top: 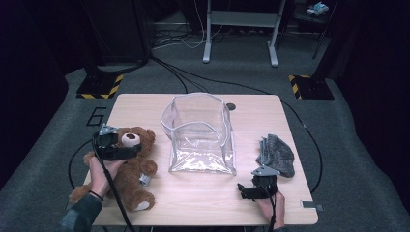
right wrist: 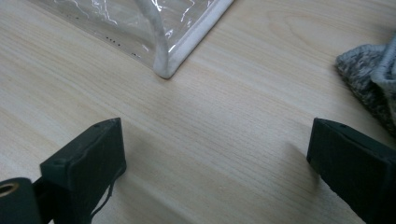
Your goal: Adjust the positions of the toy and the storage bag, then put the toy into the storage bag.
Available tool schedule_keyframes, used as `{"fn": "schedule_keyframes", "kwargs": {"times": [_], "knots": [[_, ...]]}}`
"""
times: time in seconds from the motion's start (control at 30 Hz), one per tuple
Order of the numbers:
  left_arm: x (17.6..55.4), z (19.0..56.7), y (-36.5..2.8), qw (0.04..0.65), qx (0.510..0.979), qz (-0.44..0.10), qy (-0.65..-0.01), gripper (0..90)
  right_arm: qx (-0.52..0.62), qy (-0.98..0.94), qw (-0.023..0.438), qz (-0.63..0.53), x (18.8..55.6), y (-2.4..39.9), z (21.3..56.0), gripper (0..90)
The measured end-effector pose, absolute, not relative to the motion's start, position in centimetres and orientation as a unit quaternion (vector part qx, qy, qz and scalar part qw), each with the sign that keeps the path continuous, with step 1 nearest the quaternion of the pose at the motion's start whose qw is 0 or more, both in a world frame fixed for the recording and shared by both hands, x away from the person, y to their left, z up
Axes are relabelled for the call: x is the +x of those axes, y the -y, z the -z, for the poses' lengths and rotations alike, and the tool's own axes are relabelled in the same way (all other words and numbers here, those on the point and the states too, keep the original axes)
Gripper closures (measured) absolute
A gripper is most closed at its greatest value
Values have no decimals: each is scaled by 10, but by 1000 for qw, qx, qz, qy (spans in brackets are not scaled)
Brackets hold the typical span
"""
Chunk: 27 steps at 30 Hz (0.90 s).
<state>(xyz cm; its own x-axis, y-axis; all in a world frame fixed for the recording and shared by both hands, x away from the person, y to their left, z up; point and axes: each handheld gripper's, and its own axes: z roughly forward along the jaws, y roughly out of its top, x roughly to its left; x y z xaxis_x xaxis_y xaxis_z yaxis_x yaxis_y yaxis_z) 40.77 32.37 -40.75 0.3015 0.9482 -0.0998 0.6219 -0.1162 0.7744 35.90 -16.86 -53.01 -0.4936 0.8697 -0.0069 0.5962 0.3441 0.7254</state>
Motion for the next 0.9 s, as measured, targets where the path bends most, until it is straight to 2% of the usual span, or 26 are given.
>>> {"fn": "schedule_keyframes", "kwargs": {"times": [0.4, 0.9], "knots": [[429, 427, -332, 288, 746, -192, -569, 0, 464, -793, 200, -340, 360, 168, 530, 42], [436, 464, -330, 255, 736, -207, -592, 0, 464, -790, 205, -343, 359, 167, 530, 47]]}}
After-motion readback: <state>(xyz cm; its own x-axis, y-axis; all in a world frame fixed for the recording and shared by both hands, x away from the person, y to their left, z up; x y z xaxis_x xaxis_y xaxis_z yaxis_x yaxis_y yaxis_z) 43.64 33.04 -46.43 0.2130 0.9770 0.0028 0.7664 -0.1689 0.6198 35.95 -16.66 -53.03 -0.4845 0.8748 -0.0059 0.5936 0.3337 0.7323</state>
